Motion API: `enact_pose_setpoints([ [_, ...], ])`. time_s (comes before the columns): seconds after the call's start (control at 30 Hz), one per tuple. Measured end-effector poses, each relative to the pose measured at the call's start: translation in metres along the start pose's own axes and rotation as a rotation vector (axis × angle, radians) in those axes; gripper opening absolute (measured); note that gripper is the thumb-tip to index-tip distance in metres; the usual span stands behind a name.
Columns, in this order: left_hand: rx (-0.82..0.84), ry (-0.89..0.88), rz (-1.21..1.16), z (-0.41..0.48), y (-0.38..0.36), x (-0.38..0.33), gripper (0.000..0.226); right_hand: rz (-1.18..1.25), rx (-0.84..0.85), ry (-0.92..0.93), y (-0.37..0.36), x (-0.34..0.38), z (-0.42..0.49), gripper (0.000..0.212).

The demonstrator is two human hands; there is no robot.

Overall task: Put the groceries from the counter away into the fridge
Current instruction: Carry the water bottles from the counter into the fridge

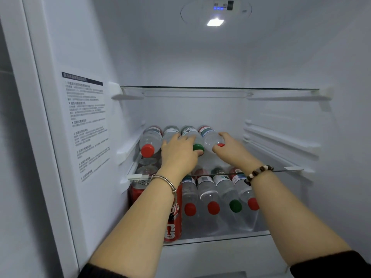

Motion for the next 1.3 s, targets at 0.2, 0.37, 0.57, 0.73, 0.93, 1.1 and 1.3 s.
enact_pose_setpoints([
  [0.2,-0.007,0.010,-0.006,0.001,0.000,0.001,0.050,-0.024,-0.054,-0.006,-0.003,-0.001,0.011,0.047],
  [0.37,-0.001,0.013,-0.011,0.000,-0.001,0.001,0.052,-0.108,-0.032,-0.018,-0.006,0.000,0.013,0.048],
  [0.57,-0.039,0.019,-0.029,-0.006,0.005,0.000,0.046,-0.180,-0.071,-0.013,-0.003,0.006,0.003,0.048],
  [0.73,-0.097,-0.013,-0.042,-0.015,0.019,-0.004,0.030,-0.187,-0.113,-0.017,0.004,0.008,-0.015,0.046],
  [0.93,-0.180,-0.049,-0.109,-0.048,0.021,-0.019,0.031,-0.248,-0.241,-0.025,0.019,0.001,-0.068,0.046],
  [1.1,-0.299,-0.231,-0.263,-0.100,0.020,-0.057,0.032,-0.419,-0.436,0.036,0.028,-0.016,-0.135,0.041],
  [1.3,-0.198,-0.433,-0.433,-0.171,-0.033,-0.100,0.036,-0.462,-0.455,-0.112,0.016,-0.076,-0.223,0.048],
])
Point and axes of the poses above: each hand's wrist, its own z-axis towards the middle knuckle, its own y-axis out of the back of the hand, x = y × z, the point moved 10 cm from there along z, towards the middle knuckle, and after that the axes turned 4 degrees about y, right-handed, at the moved point
